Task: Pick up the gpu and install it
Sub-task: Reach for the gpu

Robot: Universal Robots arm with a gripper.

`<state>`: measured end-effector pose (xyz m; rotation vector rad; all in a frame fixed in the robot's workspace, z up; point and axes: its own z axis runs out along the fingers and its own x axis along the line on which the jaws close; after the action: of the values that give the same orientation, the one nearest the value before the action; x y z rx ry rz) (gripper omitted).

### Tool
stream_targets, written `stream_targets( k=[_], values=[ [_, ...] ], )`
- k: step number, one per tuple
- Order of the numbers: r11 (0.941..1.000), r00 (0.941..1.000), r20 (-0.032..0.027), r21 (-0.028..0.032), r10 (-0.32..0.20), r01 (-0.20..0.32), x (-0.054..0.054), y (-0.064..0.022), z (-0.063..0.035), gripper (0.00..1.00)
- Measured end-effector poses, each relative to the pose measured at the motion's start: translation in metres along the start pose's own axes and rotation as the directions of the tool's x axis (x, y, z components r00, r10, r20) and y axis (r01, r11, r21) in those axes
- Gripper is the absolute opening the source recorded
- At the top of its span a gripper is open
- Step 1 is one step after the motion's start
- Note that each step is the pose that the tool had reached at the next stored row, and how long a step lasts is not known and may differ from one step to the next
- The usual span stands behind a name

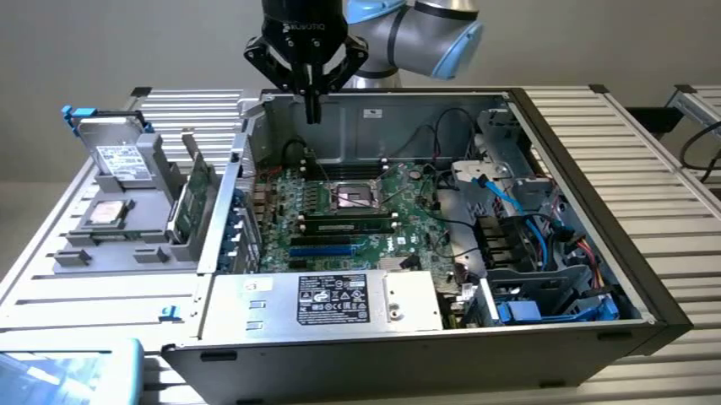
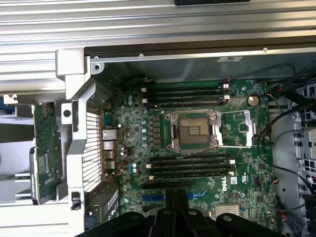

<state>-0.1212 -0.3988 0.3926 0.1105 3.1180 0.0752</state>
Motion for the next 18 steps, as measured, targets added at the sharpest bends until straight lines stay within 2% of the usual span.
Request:
stream_targets(
  k=[4,7,9,14,18],
  values=[
    [1.0,1.0,0.0,0.0,0.0,0.0,0.009,-0.0006,-0.0002,0.12],
    [1.0,1.0,-0.0003,-0.0035,0.0,0.0,0.017,-0.0012,-0.0004,0.12],
    [0.9999,1.0,-0.0007,-0.0103,0.0,0.0,0.025,-0.0018,-0.0006,0.12],
    [0.9995,1.0,-0.0033,-0.0319,0.001,-0.001,0.045,-0.0032,-0.001,0.12],
    [0.9991,1.0,-0.0047,-0.0422,0.001,-0.001,0.063,-0.0041,-0.0014,0.12]
  ],
)
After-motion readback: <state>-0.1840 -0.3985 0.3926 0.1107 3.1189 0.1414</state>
